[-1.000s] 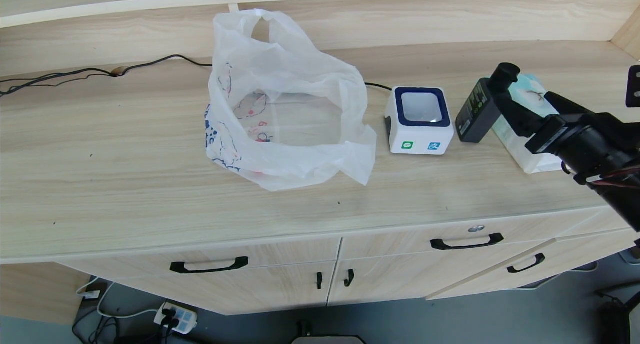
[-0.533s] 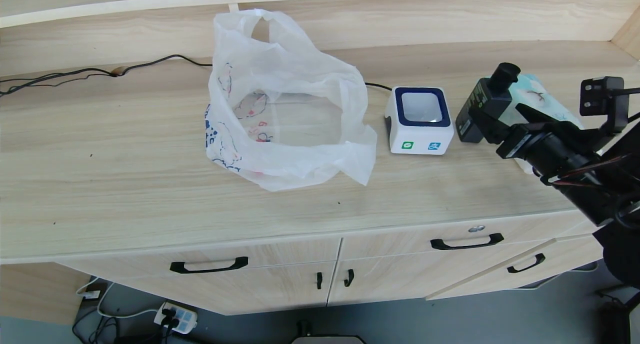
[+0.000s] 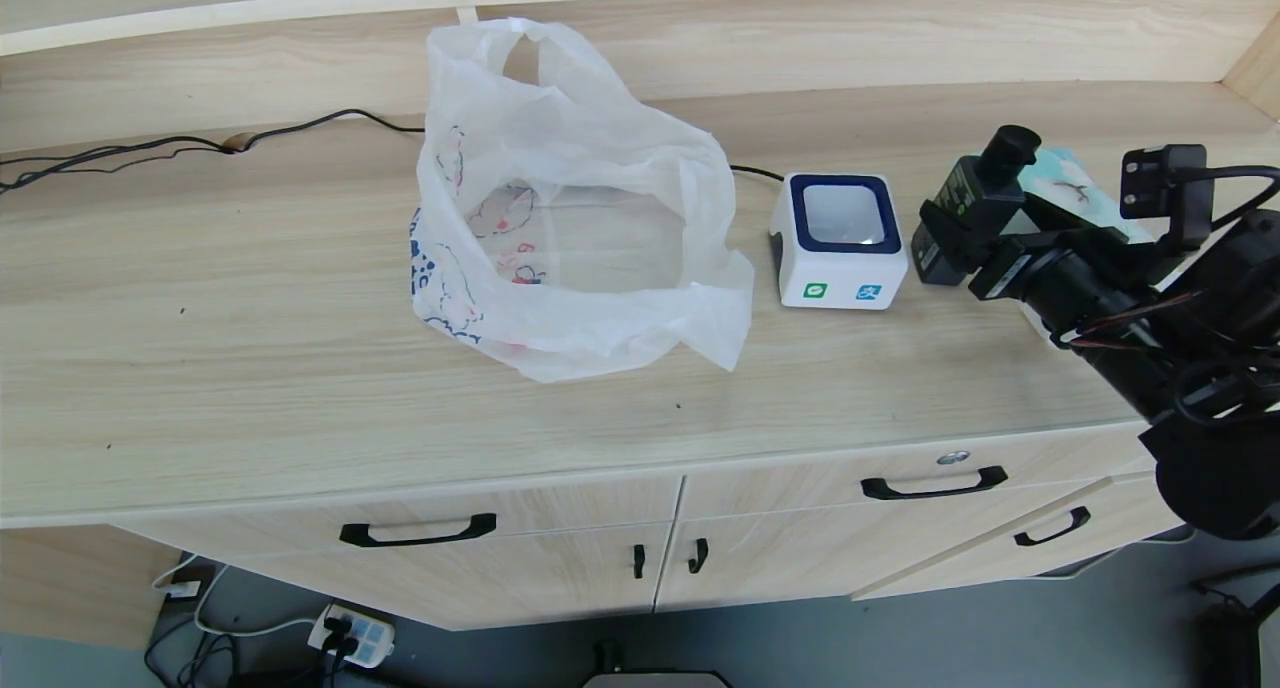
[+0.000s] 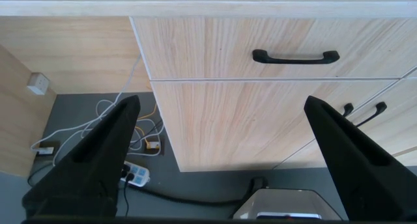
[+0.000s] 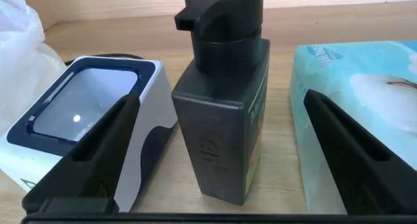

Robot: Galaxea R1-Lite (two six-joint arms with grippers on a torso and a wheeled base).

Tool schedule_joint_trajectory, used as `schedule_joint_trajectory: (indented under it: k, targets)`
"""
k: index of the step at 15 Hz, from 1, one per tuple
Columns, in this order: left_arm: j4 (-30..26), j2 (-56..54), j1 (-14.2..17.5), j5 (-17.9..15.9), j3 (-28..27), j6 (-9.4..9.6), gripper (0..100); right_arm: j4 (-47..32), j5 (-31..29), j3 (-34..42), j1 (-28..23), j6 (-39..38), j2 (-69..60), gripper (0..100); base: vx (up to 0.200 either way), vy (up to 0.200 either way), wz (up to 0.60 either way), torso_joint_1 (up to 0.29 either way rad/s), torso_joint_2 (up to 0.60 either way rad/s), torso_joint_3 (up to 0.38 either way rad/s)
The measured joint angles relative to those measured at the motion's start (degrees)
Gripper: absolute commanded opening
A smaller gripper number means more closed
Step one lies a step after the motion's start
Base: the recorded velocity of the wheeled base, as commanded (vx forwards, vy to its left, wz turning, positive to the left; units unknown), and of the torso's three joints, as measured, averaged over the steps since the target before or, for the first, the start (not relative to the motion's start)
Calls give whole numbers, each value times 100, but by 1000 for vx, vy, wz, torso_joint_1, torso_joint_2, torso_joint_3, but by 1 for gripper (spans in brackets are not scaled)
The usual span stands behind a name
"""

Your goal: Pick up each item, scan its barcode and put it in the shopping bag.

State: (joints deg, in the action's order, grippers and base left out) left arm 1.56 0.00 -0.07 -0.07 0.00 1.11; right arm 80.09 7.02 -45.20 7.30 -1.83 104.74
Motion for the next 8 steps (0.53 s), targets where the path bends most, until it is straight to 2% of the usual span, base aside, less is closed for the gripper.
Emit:
schedule_joint_trajectory:
  k: [8]
  targets:
    - [-6,0,-2,-2,0,-5,100,2,-13,-621,71,24,427,100,0,0,0,0,0,0]
